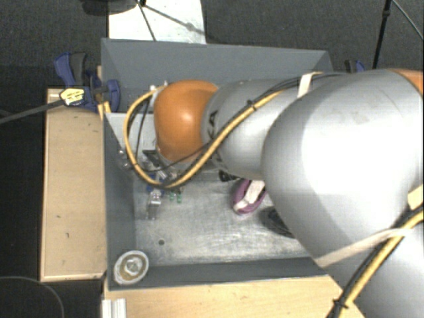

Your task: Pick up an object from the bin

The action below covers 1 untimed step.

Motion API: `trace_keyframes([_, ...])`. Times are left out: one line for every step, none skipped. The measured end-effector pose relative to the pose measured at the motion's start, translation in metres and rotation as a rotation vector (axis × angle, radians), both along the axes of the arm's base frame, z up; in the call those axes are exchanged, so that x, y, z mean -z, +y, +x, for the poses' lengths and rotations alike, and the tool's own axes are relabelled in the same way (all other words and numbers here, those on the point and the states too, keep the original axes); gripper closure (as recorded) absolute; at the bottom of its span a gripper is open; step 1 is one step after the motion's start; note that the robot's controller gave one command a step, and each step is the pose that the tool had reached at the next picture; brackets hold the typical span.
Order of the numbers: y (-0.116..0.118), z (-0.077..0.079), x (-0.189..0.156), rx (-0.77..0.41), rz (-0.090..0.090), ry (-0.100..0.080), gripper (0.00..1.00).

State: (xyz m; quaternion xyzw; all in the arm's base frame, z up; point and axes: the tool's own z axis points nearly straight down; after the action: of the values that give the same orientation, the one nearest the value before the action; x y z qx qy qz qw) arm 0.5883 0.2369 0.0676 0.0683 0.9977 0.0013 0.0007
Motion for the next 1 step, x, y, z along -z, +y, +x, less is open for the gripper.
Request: trace_keyframes([0.0009,0.0061,-0.0346,-0.097,0.0,-0.006,0.0])
